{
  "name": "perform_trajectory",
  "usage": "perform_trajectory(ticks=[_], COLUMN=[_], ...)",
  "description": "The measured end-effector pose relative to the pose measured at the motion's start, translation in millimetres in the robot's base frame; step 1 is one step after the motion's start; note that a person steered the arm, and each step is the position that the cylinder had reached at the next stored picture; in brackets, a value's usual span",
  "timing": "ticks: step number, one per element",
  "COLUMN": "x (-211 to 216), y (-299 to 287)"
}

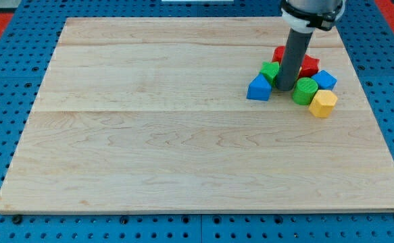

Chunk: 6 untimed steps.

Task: Move red circle to the top center

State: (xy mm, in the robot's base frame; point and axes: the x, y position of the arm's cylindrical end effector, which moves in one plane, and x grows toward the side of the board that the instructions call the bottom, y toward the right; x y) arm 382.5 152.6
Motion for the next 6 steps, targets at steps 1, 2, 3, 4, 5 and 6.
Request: perform_trajectory(ticks=[1, 2, 3, 4, 5, 6], x=[-21.4, -32.1, -23.8, -27.0, -47.8, -74.6], y=[0.0, -36.8, -41.4, 7.7, 33.7, 33.7])
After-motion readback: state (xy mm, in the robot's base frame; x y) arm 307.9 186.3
